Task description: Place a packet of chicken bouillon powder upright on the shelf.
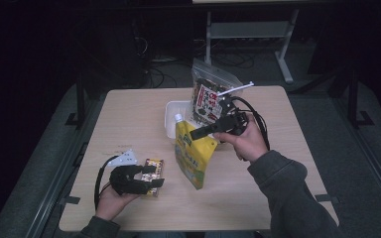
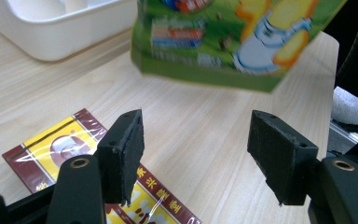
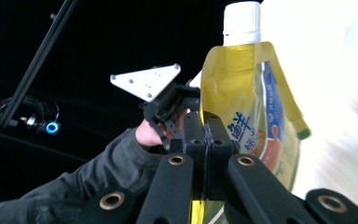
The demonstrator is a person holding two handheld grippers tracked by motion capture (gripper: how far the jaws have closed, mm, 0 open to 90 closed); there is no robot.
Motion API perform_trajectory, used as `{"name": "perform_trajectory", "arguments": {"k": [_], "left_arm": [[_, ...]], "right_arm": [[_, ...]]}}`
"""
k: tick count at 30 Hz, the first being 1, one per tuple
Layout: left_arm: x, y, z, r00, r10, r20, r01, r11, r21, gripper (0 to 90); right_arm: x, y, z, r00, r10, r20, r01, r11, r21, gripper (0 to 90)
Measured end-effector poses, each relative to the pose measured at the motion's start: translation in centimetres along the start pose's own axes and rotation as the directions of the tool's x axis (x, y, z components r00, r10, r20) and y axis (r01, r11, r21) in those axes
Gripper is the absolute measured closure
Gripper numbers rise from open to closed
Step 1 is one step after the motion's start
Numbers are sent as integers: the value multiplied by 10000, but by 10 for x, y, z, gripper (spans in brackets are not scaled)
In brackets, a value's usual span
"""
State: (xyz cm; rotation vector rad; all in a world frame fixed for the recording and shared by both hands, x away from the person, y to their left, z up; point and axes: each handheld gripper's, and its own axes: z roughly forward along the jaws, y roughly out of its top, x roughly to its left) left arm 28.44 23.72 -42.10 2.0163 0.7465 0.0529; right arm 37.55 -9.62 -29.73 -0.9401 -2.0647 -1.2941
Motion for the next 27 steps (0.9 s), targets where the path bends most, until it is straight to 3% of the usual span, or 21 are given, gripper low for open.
{"name": "perform_trajectory", "arguments": {"k": [3, 8, 14, 27], "left_arm": [[1, 0, -2, 10000, -74, -43, 74, 10000, -57, 356], [4, -2, -3, 9995, -216, -236, 215, 9998, -31, 356], [6, -3, -5, 9990, -323, -297, 320, 9994, -88, 349], [10, -4, -8, 9984, -485, -298, 479, 9987, -186, 339]], "right_arm": [[-1, 4, -2, 9999, 57, 117, -53, 9994, -332, 894], [-4, 12, -7, 9994, 261, -211, -281, 9944, -1021, 894], [-4, 21, -8, 9992, 330, -206, -357, 9889, -1445, 894], [-7, 45, -9, 9986, 472, 251, -398, 9702, -2391, 894]]}}
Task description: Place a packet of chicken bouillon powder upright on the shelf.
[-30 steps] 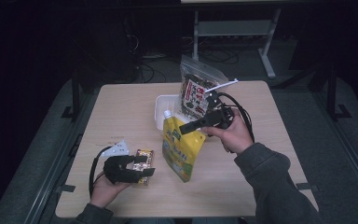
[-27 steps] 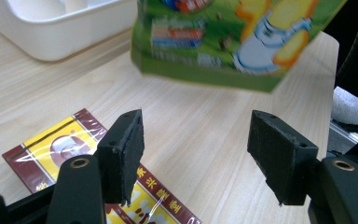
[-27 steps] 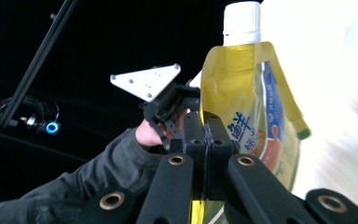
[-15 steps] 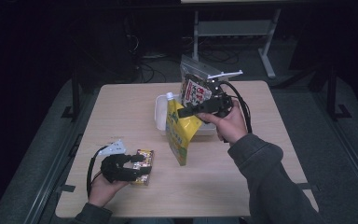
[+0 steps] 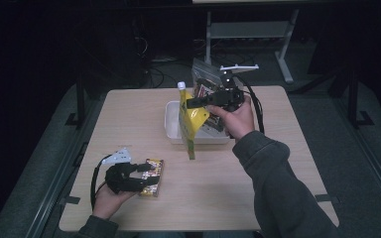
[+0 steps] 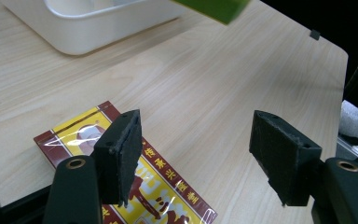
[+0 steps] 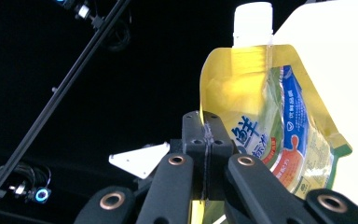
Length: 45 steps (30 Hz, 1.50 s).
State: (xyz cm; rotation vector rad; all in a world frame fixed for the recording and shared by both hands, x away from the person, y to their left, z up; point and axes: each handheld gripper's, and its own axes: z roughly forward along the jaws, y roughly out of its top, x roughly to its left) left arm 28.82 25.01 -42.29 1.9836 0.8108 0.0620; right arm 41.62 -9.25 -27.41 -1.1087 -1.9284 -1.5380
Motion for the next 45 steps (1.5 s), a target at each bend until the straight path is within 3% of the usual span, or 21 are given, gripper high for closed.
{"name": "perform_trajectory", "arguments": {"k": [10, 16, 23, 32, 45], "left_arm": [[5, -2, -3, 9998, -172, 96, 172, 9998, -25, 338], [6, -3, -5, 9998, -198, 60, 198, 9998, -88, 338], [8, -4, -5, 9997, -244, 68, 244, 9997, -68, 339], [10, -5, -9, 9996, -293, 21, 293, 9995, -144, 339], [13, -7, -11, 9991, -428, 25, 429, 9988, -236, 338]], "right_arm": [[-9, 15, 17, 10000, 68, 18, -67, 9988, -476, 894], [-12, 26, 28, 9991, -33, 429, 63, 9975, -707, 894], [-19, 35, 37, 9986, 59, 530, -1, 9942, -1079, 894], [-38, 41, 53, 9951, 244, 953, -124, 9921, -1246, 894], [-45, 51, 67, 9912, -12, 1322, 176, 9923, -1224, 894]]}}
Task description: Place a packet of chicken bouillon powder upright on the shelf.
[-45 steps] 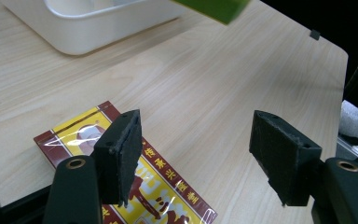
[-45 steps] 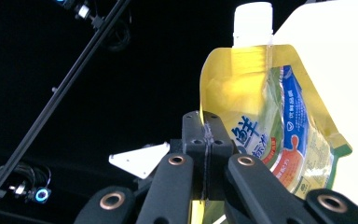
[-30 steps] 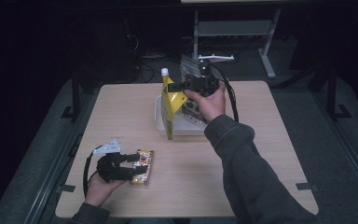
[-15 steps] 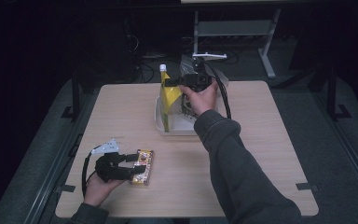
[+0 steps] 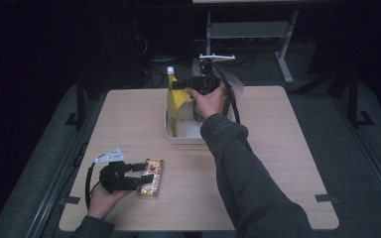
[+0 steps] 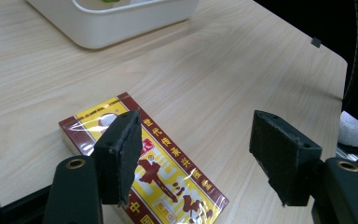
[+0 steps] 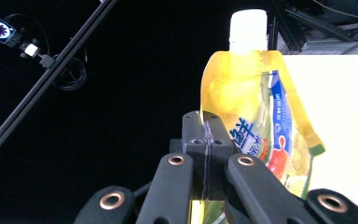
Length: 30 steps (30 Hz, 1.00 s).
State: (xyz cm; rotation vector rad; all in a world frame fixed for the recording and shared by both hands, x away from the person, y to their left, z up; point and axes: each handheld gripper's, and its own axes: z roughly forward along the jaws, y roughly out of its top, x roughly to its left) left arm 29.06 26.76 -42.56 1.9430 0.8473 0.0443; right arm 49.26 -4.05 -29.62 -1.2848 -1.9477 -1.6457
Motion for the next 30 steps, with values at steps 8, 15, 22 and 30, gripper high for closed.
{"name": "perform_trajectory", "arguments": {"k": [8, 15, 22, 30], "left_arm": [[2, 0, -2, 10000, 14, -19, -14, 10000, -13, 338], [2, -1, -1, 10000, -2, -48, 2, 10000, 28, 338], [1, -1, 1, 9998, 91, -183, -87, 9997, 226, 338], [1, -1, 0, 9996, 120, -267, -113, 9996, 258, 338]], "right_arm": [[-6, -2, 8, 9995, -191, 256, 186, 9997, 180, 894], [-8, -5, 17, 9995, -98, 291, 94, 9998, 154, 893], [-14, -14, 25, 9993, 152, 334, -151, 9999, -43, 891], [-20, -21, 33, 9981, 403, 470, -398, 9992, -103, 880]]}}
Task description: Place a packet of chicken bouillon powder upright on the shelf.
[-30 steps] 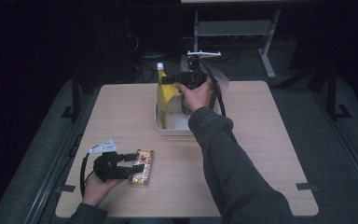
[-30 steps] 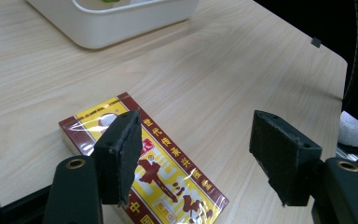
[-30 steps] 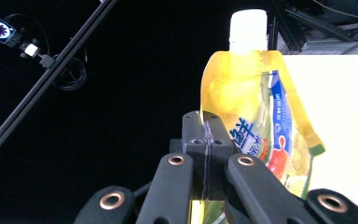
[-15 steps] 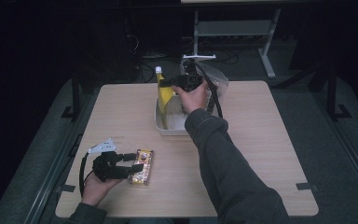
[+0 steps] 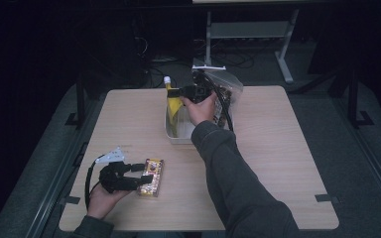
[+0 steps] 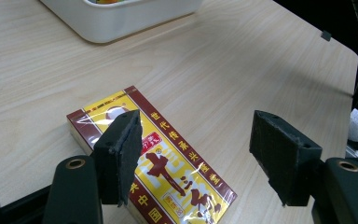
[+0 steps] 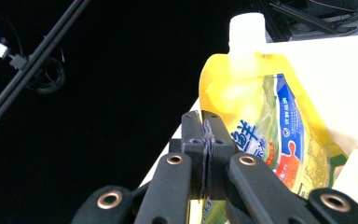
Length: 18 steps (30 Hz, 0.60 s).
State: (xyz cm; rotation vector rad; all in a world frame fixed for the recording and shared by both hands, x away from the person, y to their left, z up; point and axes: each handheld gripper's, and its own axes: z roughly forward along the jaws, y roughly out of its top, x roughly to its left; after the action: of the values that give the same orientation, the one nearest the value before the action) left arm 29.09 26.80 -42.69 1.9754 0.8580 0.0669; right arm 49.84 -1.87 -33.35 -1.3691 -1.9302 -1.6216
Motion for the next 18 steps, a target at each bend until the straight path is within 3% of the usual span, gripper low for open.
{"name": "perform_trajectory", "arguments": {"k": [18], "left_arm": [[-1, 0, 2, 9999, 68, -159, -66, 9999, 105, 289]], "right_arm": [[2, 3, -14, 9987, 338, -382, -325, 9989, 349, 730]]}}
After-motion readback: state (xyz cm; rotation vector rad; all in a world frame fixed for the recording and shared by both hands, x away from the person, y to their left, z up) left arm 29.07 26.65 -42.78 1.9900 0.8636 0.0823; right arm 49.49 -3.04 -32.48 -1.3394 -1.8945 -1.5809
